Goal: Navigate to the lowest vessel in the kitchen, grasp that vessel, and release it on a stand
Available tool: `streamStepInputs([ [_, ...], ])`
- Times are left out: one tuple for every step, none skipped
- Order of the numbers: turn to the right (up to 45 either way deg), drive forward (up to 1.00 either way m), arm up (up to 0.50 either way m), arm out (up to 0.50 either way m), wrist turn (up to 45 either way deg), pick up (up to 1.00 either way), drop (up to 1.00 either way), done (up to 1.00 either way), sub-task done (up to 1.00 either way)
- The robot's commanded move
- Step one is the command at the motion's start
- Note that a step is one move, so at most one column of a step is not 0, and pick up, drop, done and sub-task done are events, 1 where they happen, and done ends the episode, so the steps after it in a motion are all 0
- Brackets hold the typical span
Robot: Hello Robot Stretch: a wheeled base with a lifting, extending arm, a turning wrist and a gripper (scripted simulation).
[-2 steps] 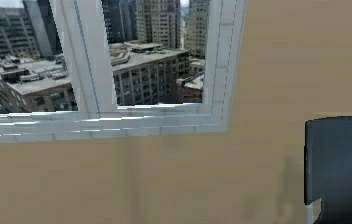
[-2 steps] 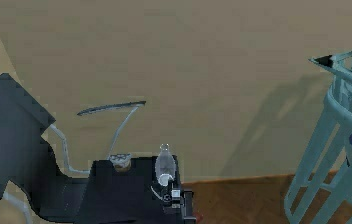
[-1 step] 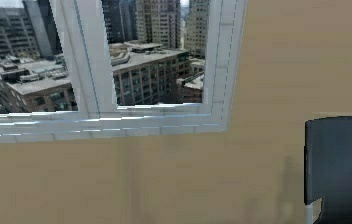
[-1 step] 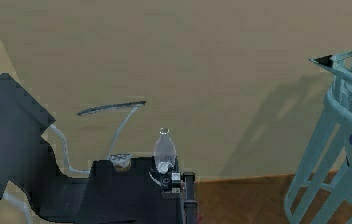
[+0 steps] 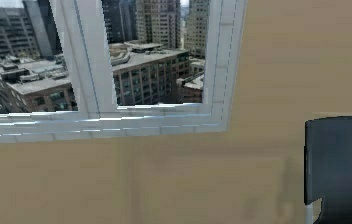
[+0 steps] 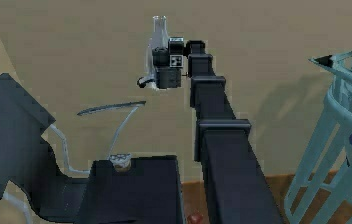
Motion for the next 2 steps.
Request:
streamStepInputs([
  [0.0,0.00,0.00,0.00,-45.0,0.00,0.00,0.00,0.00],
  [0.0,0.00,0.00,0.00,-45.0,0.00,0.00,0.00,0.00],
])
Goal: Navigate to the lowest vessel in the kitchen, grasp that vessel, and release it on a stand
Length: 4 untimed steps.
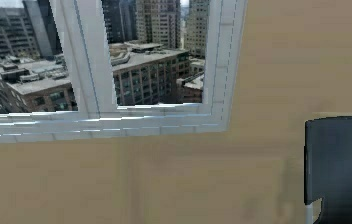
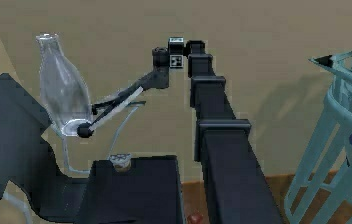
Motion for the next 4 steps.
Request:
streamStepInputs([
  [0.0,0.00,0.00,0.00,-27.0,0.00,0.00,0.00,0.00],
  [0.0,0.00,0.00,-0.38,0.0,0.00,0.00,0.00,0.00],
  [-45.0,0.00,0.00,0.00,0.0,0.00,0.00,0.00,0.00],
  [-45.0,0.00,0.00,0.00,0.0,0.00,0.00,0.00,0.00],
])
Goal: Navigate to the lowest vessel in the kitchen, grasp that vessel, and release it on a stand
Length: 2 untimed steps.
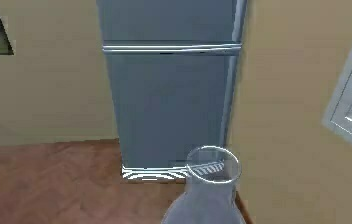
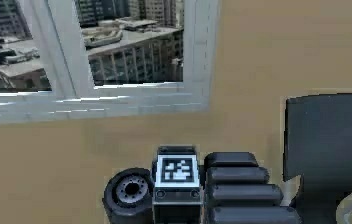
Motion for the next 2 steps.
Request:
streamStepInputs([
  [-45.0,0.00,0.00,0.00,0.0,0.00,0.00,0.00,0.00],
  [-39.0,0.00,0.00,0.00,0.0,0.00,0.00,0.00,0.00],
])
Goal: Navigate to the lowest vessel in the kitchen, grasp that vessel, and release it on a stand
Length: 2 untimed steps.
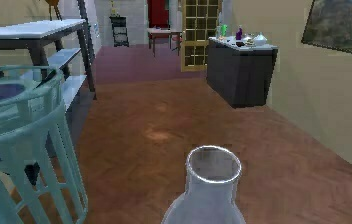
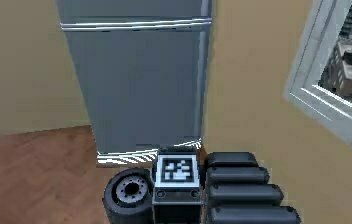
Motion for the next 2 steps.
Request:
streamStepInputs([
  [0.0,1.00,0.00,0.00,0.0,0.00,0.00,0.00,0.00],
  [0.0,1.00,0.00,0.00,0.0,0.00,0.00,0.00,0.00],
])
